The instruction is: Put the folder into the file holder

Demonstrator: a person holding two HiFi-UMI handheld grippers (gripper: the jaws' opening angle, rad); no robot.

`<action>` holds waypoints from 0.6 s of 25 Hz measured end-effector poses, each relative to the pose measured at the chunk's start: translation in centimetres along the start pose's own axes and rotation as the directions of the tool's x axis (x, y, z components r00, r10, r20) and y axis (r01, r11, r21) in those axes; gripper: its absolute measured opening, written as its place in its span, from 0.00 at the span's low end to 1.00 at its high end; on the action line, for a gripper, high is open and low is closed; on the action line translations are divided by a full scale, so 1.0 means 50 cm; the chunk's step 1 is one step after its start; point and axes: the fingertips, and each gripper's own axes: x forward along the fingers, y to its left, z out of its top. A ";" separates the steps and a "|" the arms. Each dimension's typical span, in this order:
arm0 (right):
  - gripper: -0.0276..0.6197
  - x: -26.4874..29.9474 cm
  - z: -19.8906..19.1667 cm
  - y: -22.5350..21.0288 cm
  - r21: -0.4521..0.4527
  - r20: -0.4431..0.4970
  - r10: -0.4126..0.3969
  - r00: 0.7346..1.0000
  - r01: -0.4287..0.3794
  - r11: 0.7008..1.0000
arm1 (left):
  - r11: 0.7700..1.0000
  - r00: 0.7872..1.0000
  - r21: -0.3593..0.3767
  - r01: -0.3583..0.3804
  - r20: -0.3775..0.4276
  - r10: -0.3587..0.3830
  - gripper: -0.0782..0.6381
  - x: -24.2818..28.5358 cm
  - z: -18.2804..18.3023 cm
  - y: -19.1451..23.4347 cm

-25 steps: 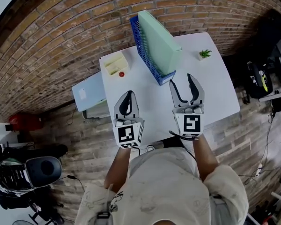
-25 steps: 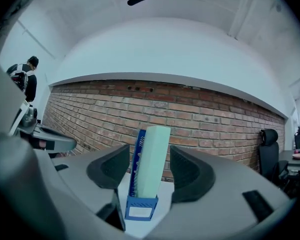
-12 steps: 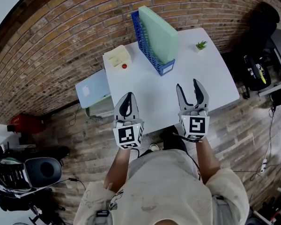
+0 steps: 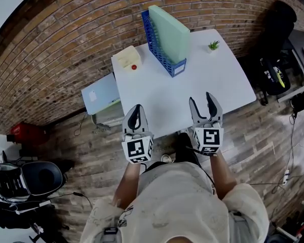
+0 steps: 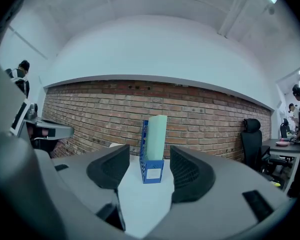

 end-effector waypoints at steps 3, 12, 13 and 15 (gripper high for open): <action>0.45 -0.007 0.003 0.001 -0.002 0.005 -0.003 1.000 0.003 1.000 | 1.000 1.000 0.005 0.005 0.013 -0.005 0.12 -0.004 0.011 -0.005; 0.43 -0.018 0.010 0.004 -0.001 0.015 0.006 1.000 -0.005 1.000 | 1.000 1.000 0.006 0.002 0.026 -0.003 0.12 -0.013 0.020 -0.011; 0.42 -0.018 0.010 0.004 0.002 0.015 0.008 1.000 -0.008 1.000 | 1.000 1.000 0.006 0.003 0.026 -0.003 0.12 -0.013 0.020 -0.012; 0.39 -0.020 0.012 0.004 0.010 0.017 0.012 1.000 -0.012 1.000 | 1.000 1.000 0.006 0.003 0.027 -0.003 0.12 -0.013 0.020 -0.015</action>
